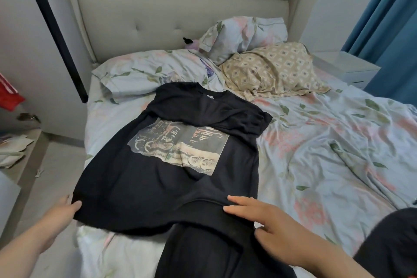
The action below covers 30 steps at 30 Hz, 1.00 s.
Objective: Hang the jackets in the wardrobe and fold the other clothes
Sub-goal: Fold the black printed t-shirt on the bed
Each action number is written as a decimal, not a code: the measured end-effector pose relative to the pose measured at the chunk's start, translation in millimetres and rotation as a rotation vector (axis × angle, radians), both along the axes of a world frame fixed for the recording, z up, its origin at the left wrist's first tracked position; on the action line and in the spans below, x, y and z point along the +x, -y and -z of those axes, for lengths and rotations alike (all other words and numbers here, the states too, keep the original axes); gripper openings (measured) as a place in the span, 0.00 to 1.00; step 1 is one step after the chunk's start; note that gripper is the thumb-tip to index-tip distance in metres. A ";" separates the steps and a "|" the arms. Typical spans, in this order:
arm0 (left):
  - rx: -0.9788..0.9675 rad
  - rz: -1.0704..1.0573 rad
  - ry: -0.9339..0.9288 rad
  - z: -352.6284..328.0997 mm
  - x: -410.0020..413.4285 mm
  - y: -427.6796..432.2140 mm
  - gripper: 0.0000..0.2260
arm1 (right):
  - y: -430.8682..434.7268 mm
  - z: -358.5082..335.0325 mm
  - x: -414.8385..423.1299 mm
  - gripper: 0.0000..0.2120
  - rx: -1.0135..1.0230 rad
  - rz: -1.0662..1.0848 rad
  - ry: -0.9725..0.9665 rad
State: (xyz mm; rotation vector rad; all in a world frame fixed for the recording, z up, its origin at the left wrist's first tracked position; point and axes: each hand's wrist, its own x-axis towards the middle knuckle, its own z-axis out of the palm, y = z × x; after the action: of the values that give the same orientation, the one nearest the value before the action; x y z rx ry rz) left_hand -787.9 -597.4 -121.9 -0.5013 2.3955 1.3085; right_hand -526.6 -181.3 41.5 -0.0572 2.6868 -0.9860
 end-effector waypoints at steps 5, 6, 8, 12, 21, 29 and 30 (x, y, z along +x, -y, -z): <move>0.286 -0.283 0.131 15.4 -13.9 -7.9 0.13 | -1.3 11.8 -1.6 0.33 -0.122 0.085 -0.123; 0.311 -0.322 0.118 18.2 -15.1 -7.6 0.11 | -0.1 13.6 -3.5 0.31 -0.147 0.115 -0.153; 0.302 -0.361 0.076 18.3 -16.5 -5.0 0.07 | 1.4 17.4 -7.5 0.29 -0.194 0.190 -0.223; 0.397 -0.418 -0.057 12.8 -31.1 12.3 0.01 | -10.8 10.5 -17.1 0.28 -0.290 0.363 -0.373; 0.568 -0.219 -0.383 -45.5 -95.7 14.9 0.17 | -72.3 -29.7 -36.3 0.18 -0.589 0.787 -0.508; 0.336 0.157 -0.681 -129.2 -50.8 -34.1 0.27 | -117.0 -59.2 -30.2 0.13 -0.803 0.946 -0.627; 0.247 0.164 -0.732 -134.7 -46.7 -38.8 0.23 | -120.4 -62.5 -25.7 0.13 -0.809 0.955 -0.629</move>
State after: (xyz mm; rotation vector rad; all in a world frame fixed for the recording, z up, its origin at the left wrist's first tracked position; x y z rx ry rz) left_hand -834.6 -558.6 12.8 0.3013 2.6655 1.9123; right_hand -552.3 -60.9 104.0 0.9724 2.5327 -2.6510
